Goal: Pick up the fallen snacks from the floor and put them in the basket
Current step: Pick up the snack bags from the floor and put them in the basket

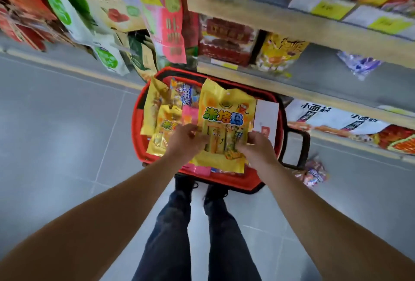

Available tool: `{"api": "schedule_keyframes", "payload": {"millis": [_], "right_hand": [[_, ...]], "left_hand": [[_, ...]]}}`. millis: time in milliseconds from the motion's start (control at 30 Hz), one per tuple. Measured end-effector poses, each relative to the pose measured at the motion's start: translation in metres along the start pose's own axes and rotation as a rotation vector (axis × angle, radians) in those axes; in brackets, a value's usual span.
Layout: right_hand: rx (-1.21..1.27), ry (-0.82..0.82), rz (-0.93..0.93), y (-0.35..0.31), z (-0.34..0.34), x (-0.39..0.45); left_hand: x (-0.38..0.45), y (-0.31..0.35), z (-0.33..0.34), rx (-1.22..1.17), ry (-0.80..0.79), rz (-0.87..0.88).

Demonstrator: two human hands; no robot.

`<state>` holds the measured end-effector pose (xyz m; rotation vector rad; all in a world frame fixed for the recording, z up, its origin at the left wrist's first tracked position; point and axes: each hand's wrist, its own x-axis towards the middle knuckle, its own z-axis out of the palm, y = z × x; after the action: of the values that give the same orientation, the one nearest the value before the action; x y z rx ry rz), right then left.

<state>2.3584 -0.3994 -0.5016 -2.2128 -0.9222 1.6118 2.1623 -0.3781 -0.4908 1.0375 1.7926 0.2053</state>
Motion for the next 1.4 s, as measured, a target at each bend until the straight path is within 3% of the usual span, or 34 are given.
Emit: {"api": "schedule_keyframes", "payload": {"millis": [267, 333, 433, 533, 667, 933, 1167, 1400], "right_hand": [[-0.124, 0.019, -0.043, 0.029, 0.037, 0.078], [-0.232, 0.1, -0.128, 0.033, 0.043, 0.087], [-0.595, 0.148, -0.202, 0.044, 0.055, 0.092], [-0.791, 0.128, -0.268, 0.057, 0.067, 0.096], [-0.801, 0.132, -0.273, 0.065, 0.075, 0.1], [-0.845, 0.135, -0.232, 0.059, 0.071, 0.103], [-0.749, 0.104, -0.173, 0.028, 0.049, 0.052], [-0.619, 0.226, -0.156, -0.004, 0.01, -0.065]], "left_hand": [[0.093, -0.036, 0.042, 0.168, -0.045, 0.014], [0.111, -0.04, 0.052, 0.228, -0.081, 0.08], [0.125, -0.047, 0.061, 0.337, -0.13, 0.251], [0.132, -0.055, 0.065, 0.574, -0.042, 0.462], [0.146, -0.065, 0.069, 0.772, -0.085, 0.583], [0.164, -0.052, 0.077, 0.934, -0.154, 0.561], [0.125, -0.017, 0.033, 0.89, -0.224, 0.578], [0.023, 0.044, -0.017, 0.79, -0.298, 0.583]]}}
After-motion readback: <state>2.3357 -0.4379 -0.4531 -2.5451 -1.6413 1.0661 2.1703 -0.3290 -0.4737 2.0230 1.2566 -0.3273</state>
